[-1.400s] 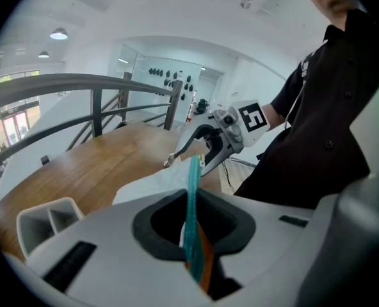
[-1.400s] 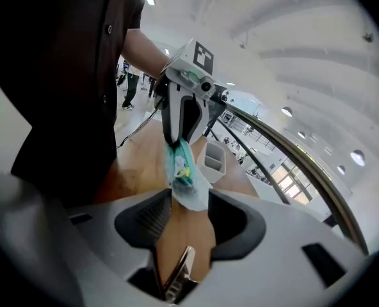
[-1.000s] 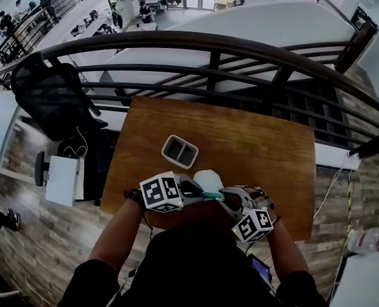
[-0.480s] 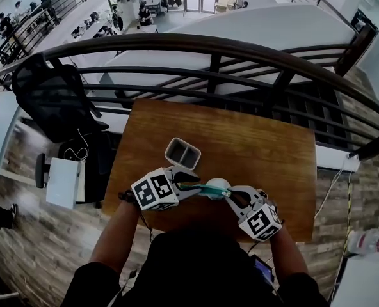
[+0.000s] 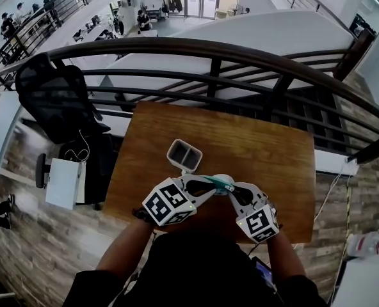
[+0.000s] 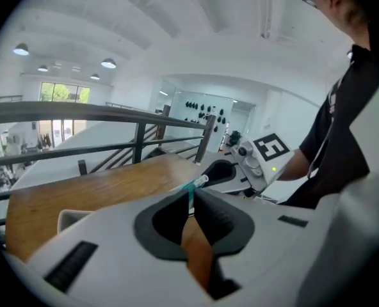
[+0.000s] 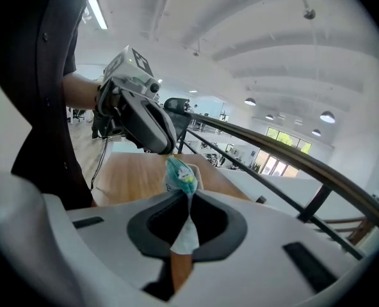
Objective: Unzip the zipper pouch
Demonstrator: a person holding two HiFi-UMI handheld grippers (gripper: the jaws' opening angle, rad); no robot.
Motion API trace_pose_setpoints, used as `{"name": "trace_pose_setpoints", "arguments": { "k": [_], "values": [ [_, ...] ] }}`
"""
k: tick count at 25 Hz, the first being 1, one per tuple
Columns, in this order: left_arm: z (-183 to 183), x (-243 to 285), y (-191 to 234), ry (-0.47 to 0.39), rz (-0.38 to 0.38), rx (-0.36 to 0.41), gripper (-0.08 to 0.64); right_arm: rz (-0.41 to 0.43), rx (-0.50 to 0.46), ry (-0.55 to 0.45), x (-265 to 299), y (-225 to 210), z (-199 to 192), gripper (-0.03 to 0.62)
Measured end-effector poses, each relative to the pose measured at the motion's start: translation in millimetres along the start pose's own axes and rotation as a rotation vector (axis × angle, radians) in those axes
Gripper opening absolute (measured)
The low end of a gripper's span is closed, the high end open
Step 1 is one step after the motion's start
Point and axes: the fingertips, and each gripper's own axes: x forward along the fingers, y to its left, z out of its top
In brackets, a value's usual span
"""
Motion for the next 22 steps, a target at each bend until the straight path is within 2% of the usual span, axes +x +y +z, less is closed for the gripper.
{"name": "trace_pose_setpoints", "arguments": {
  "k": [5, 10, 12, 15, 18, 22],
  "values": [
    [7.7, 3.1, 2.1, -0.041, 0.017, -0.132, 0.031, -0.026, -0.019, 0.001, -0.6, 0.7, 7.9, 0.006],
    [10.3, 1.8, -0.1, -0.079, -0.022, -0.278, 0.032, -0.038, -0.023, -0.001, -1.0, 3.2, 15.8, 0.006],
    [12.0, 2.4, -5.0, -0.101, -0.058, -0.313, 0.036, -0.046, -0.036, 0.002, 0.2, 3.8, 18.5, 0.006],
    [15.1, 2.9, -9.3, -0.134, -0.098, -0.371, 0.111, -0.065, -0.086, 0.016, 2.7, 5.2, 22.4, 0.006],
    [16.7, 3.4, -6.3, -0.145, -0.089, -0.408, 0.129, -0.082, -0.14, 0.038, 3.2, 6.4, 27.3, 0.006],
    [20.7, 2.5, -1.0, -0.156, -0.058, -0.41, 0.147, -0.092, -0.201, 0.05, 5.1, 8.2, 36.7, 0.006]
  ]
}}
